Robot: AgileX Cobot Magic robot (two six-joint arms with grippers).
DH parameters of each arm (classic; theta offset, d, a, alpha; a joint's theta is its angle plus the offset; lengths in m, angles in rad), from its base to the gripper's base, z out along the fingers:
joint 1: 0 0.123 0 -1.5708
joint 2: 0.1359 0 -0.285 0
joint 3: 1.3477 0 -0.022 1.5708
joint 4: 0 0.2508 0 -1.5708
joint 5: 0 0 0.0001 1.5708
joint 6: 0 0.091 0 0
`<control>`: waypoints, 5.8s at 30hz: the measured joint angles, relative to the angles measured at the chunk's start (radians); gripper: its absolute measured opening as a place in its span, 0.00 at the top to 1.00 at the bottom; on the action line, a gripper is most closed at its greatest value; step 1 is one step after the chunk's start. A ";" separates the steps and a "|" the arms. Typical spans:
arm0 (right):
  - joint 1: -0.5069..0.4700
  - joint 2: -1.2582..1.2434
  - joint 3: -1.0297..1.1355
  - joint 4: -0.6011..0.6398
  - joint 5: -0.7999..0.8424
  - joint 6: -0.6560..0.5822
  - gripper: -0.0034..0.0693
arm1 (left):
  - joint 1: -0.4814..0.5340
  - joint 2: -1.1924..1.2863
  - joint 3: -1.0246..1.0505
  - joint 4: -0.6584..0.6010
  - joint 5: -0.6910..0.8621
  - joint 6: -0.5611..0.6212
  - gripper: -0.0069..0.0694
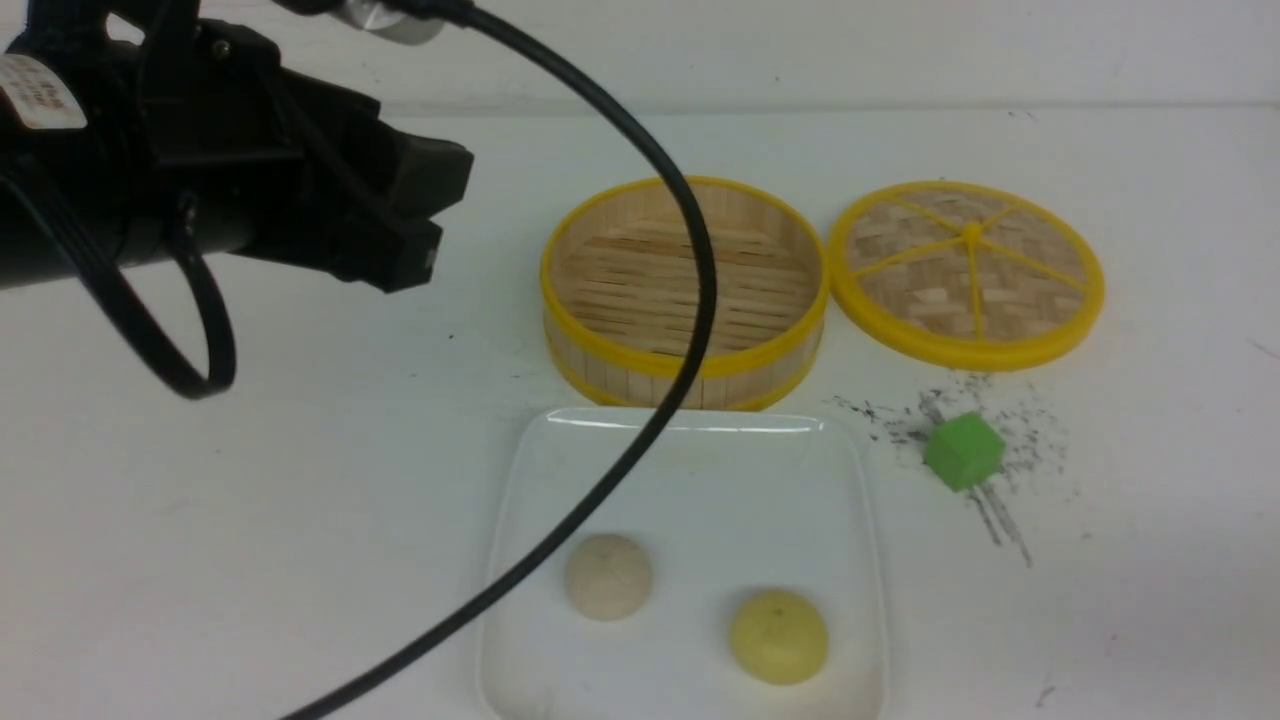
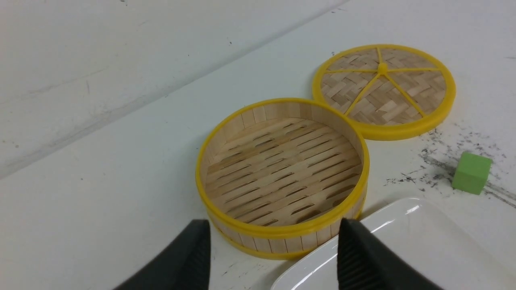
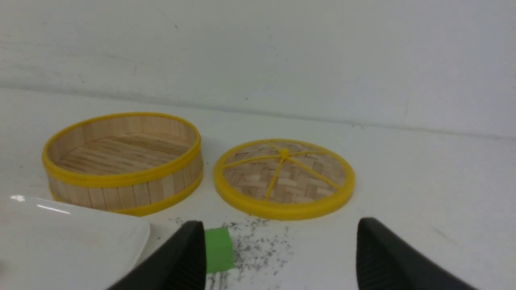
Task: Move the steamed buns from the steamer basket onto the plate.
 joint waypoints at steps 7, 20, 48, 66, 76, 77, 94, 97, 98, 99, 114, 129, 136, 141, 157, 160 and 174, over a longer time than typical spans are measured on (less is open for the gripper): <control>0.000 0.000 0.013 0.000 0.010 0.067 0.27 | 0.000 0.000 0.000 -0.001 -0.023 0.000 0.35; 0.000 0.000 0.013 0.000 0.011 0.068 0.27 | 0.000 0.000 0.000 -0.045 -0.055 0.000 0.35; 0.000 -0.003 0.213 0.090 -0.199 0.068 0.27 | 0.000 0.000 0.000 -0.067 -0.079 0.000 0.40; 0.000 -0.008 0.216 0.030 -0.052 0.068 0.27 | 0.000 -0.040 0.000 -0.070 -0.010 0.015 0.42; 0.000 -0.008 0.216 0.030 -0.052 0.068 0.27 | 0.000 -0.246 0.000 0.003 0.115 -0.008 0.60; 0.000 -0.008 0.216 0.030 -0.052 0.068 0.27 | 0.000 -0.256 0.000 0.002 0.129 -0.021 0.61; 0.000 -0.008 0.216 0.030 -0.052 0.068 0.27 | 0.000 -0.266 0.000 0.000 0.144 -0.335 0.62; 0.000 -0.008 0.216 0.026 -0.052 0.068 0.27 | 0.000 -0.231 0.000 0.000 0.094 -0.443 0.62; 0.000 -0.008 0.216 0.026 -0.052 0.068 0.27 | 0.000 -0.215 0.000 -0.003 0.085 -0.470 0.62; 0.000 -0.008 0.216 0.026 -0.051 0.068 0.27 | 0.000 -0.212 0.000 -0.004 0.082 -0.477 0.62; 0.000 -0.008 0.216 0.026 -0.052 0.068 0.27 | 0.021 -0.418 0.479 0.261 -0.145 -0.480 0.60; 0.000 -0.008 0.216 0.026 -0.052 0.068 0.27 | 0.374 -0.702 0.998 0.321 -0.334 -0.681 0.60; 0.000 -0.008 0.216 0.026 -0.052 0.068 0.27 | 0.485 -0.764 1.065 0.342 -0.396 -0.681 0.60; 0.000 -0.008 0.216 0.026 -0.052 0.068 0.27 | 0.523 -0.847 1.076 0.367 -0.393 -0.681 0.60; 0.000 -0.008 0.216 0.026 -0.052 0.068 0.27 | 0.538 -1.088 1.076 0.369 -0.074 -0.677 0.60; 0.000 -0.008 0.216 0.026 -0.052 0.068 0.27 | 0.538 -1.090 1.076 0.368 -0.072 -0.677 0.59; 0.000 -0.008 0.216 0.026 -0.051 0.068 0.27 | 0.538 -1.090 1.074 0.370 -0.062 -0.619 0.59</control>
